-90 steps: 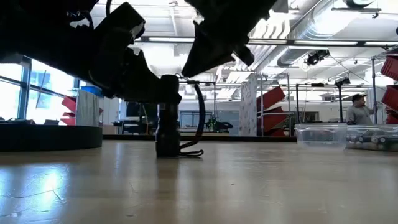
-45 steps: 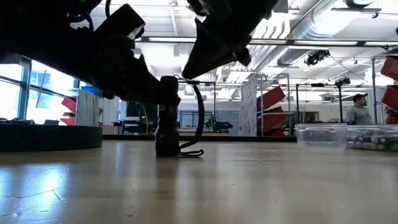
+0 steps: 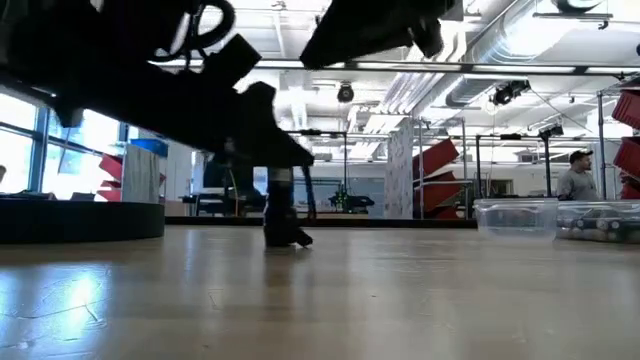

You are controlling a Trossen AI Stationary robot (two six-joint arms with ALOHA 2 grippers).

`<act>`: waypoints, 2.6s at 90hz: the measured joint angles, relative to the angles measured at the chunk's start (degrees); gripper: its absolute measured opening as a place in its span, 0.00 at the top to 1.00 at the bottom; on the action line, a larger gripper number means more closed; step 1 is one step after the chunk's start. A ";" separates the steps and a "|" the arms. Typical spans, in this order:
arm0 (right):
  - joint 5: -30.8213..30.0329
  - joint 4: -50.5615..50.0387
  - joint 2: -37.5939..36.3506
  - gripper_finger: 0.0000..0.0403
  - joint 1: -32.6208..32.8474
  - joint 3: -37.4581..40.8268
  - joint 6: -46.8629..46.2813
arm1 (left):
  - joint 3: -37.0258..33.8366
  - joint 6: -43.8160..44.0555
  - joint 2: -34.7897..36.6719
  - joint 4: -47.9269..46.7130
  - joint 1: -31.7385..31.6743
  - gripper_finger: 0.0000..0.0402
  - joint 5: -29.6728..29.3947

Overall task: Insert battery
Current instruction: Put the black flashlight on the table

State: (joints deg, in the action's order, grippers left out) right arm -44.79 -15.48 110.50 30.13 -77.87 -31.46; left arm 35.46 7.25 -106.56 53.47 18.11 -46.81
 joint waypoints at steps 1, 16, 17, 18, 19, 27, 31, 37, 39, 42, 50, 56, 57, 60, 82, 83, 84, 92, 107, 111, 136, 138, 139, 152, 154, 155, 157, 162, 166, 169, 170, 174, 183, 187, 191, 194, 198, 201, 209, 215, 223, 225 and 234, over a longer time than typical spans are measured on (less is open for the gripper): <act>0.05 0.01 0.23 1.00 0.00 0.00 0.00 | 0.00 -0.13 -0.04 0.28 -0.25 0.65 0.01; 0.27 0.17 4.22 1.00 -0.07 0.00 -1.88 | 0.04 0.20 -0.09 0.55 -4.17 0.65 2.67; 0.27 0.17 4.55 1.00 -0.07 0.00 -2.04 | 0.04 0.20 -0.10 0.56 -4.39 0.65 3.00; 0.29 0.17 4.83 1.00 -0.07 0.00 -2.13 | 0.04 0.20 -0.09 0.57 -4.61 0.65 3.32; 0.30 0.16 5.10 1.00 -0.07 0.01 -2.25 | 0.04 0.22 -0.09 0.59 -4.82 0.65 3.65; 0.34 0.22 6.91 1.00 -0.07 0.02 -3.58 | 0.04 1.14 -0.09 0.59 -6.18 0.65 6.61; 0.30 0.33 7.72 1.00 -0.07 0.02 -4.43 | 0.04 1.16 -0.09 0.59 -6.60 0.65 8.32; 0.33 0.31 8.96 1.00 -0.07 0.02 -5.29 | 0.04 1.63 -0.09 0.54 -6.65 0.67 9.95; 0.34 0.28 9.30 1.00 -0.07 0.02 -5.75 | 0.04 1.66 -0.09 0.54 -6.65 0.68 10.35; 0.32 0.19 9.70 1.00 -0.07 0.02 -6.13 | 0.04 1.68 -0.09 0.57 -6.62 0.70 10.60; 0.05 0.30 10.22 1.00 -0.07 0.02 -7.10 | 0.04 1.96 -0.09 0.34 -6.51 0.78 10.78; -0.03 -0.37 10.29 1.00 -0.07 0.02 -7.12 | 0.04 2.97 -0.09 0.14 -6.33 0.78 11.16; -0.04 -0.62 10.29 1.00 -0.07 0.02 -7.11 | 0.04 3.03 -0.09 0.14 -6.32 0.78 11.29; -0.17 -1.84 10.20 1.00 -0.07 0.02 -7.06 | 0.04 3.30 -0.09 0.14 -6.32 0.78 11.64; -8.26 -24.61 5.40 1.00 1.12 -0.17 -19.64 | 0.61 3.45 -0.09 -0.32 -6.98 0.78 12.38; -8.49 -25.18 5.29 1.00 1.18 -0.17 -20.05 | 0.73 3.28 -0.09 -0.40 -7.07 0.78 12.66; -8.66 -25.68 5.18 1.00 1.23 -0.17 -20.41 | 0.85 3.06 -0.09 -0.46 -7.17 0.78 12.99; -9.66 -26.84 4.74 1.00 1.45 -0.17 -21.54 | 2.69 2.18 -0.17 -1.98 -8.13 0.78 16.04; -9.61 -25.78 4.65 1.00 1.42 -0.17 -21.22 | 7.15 0.24 -4.50 -2.31 -9.16 0.78 16.29; -9.59 -25.61 4.65 1.00 1.42 -0.17 -21.23 | 8.58 0.41 -6.49 -1.61 -9.30 0.78 16.35; -8.48 -25.92 4.65 1.00 1.62 -0.09 -21.18 | 13.58 0.09 -17.24 1.33 -9.25 0.70 16.01; -8.37 -25.97 4.65 1.00 1.62 -0.09 -21.18 | 13.81 0.12 -17.42 1.82 -9.27 0.70 16.11; -8.37 -25.97 4.65 1.00 1.63 -0.09 -21.18 | 13.89 0.15 -17.53 1.99 -9.27 0.70 16.14; -8.39 -26.27 4.65 1.00 1.60 -0.09 -21.57 | 13.79 1.07 -19.21 0.96 -9.28 0.72 15.87; -8.59 -26.27 4.65 1.00 1.60 -0.09 -21.59 | 13.79 1.07 -19.23 1.00 -9.27 0.72 15.91; -8.71 -26.26 4.65 1.00 1.60 -0.09 -21.59 | 13.80 1.07 -19.22 1.08 -9.26 0.73 15.90; -8.79 -26.26 4.65 1.00 1.60 -0.09 -21.60 | 13.82 1.08 -19.15 1.33 -9.21 0.73 15.86; -8.78 -26.28 4.65 1.00 1.60 -0.09 -21.63 | 13.92 1.03 -19.06 1.83 -9.07 0.74 15.81; -8.80 -26.28 4.65 1.00 1.60 -0.09 -21.64 | 13.86 0.76 -19.06 1.72 -8.93 0.74 15.84; -8.80 -26.28 4.65 1.00 1.60 -0.09 -21.64 | 13.85 0.77 -19.06 1.47 -8.86 0.74 15.94; -8.80 -26.28 4.65 1.00 1.60 -0.09 -21.64 | 13.84 0.78 -19.06 1.41 -8.82 0.74 16.03; -8.80 -26.28 4.65 1.00 1.60 -0.08 -21.64 | 13.86 1.06 -19.04 1.34 -8.81 0.74 16.23; -8.80 -26.28 4.65 1.00 1.60 -0.07 -21.65 | 13.88 1.40 -18.64 -0.33 -8.79 0.74 16.28; -8.80 -26.30 4.65 1.00 1.60 -0.07 -21.66 | 13.89 1.95 -18.16 -2.22 -8.79 0.74 16.27; -8.81 -26.29 4.65 1.00 1.60 -0.07 -21.89 | 13.97 2.55 -17.31 -4.50 -8.79 0.74 15.88; -8.80 -26.32 4.65 1.00 1.60 -0.07 -22.16 | 13.97 2.74 -16.75 -6.43 -8.81 0.74 14.92; -8.81 -26.33 4.65 1.00 1.60 -0.07 -22.29 | 13.97 2.90 -15.90 -8.18 -8.83 0.74 13.41; -8.80 -26.32 4.65 1.00 1.60 -0.07 -22.29 | 13.98 2.95 -15.24 -9.67 -8.85 0.74 12.34; -8.80 -26.28 4.65 1.00 1.60 -0.07 -22.29 | 14.03 2.40 -14.21 -10.84 -9.01 0.70 11.11; -8.82 -26.21 4.65 1.00 1.57 -0.07 -22.45 | 14.08 2.35 -14.15 -11.26 -9.28 0.67 11.06; -8.80 -26.11 4.65 1.00 1.57 -0.07 -22.53 | 14.05 4.01 -14.23 -13.57 -9.97 0.66 11.88; -8.80 -26.08 4.65 1.00 1.60 -0.07 -22.53 | 14.05 4.53 -14.23 -14.21 -10.18 0.66 12.08; -8.80 -26.02 4.65 1.00 1.72 -0.07 -22.63 | 14.16 6.15 -14.12 -16.05 -10.75 0.65 12.31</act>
State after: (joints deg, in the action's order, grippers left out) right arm -53.58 -41.50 115.15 31.85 -77.93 -54.10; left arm 49.63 13.39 -120.68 37.43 7.36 -34.49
